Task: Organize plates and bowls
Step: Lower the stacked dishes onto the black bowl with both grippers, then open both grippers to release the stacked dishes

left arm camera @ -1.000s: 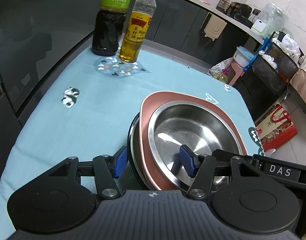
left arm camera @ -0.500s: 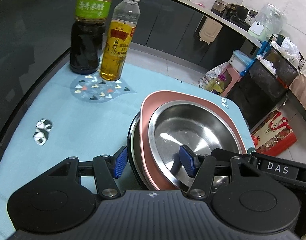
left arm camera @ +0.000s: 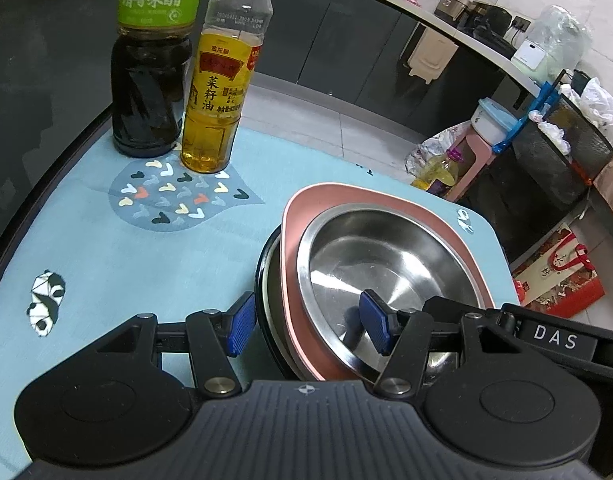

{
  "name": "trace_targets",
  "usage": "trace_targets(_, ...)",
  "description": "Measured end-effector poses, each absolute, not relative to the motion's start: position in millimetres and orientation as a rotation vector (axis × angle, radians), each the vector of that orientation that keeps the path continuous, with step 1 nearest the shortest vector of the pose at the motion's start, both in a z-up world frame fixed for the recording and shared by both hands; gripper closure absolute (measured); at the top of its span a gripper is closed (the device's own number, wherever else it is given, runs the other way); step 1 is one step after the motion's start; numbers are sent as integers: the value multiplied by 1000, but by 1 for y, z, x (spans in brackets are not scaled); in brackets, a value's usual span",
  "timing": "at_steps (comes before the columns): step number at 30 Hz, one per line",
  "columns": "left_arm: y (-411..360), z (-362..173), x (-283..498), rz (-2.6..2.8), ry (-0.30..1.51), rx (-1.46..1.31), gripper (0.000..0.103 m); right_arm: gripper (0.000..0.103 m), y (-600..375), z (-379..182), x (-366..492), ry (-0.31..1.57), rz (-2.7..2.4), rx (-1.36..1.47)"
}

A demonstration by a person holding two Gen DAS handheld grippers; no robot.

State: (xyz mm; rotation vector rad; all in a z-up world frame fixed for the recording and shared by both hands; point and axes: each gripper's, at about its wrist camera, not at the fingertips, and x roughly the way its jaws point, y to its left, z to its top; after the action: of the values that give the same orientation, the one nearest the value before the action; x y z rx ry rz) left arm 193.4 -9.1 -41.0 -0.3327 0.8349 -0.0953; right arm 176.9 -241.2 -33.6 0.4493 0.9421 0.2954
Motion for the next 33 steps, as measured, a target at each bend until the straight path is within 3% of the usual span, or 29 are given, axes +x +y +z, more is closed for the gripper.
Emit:
trace_targets(15,-16,-62,226,-92,826,-343,49,66,-247,-52,199,944,261,447)
trace_targets(33,-11,-49,215,-91,782,-309,51,65,-258,-51,196,923,258,506)
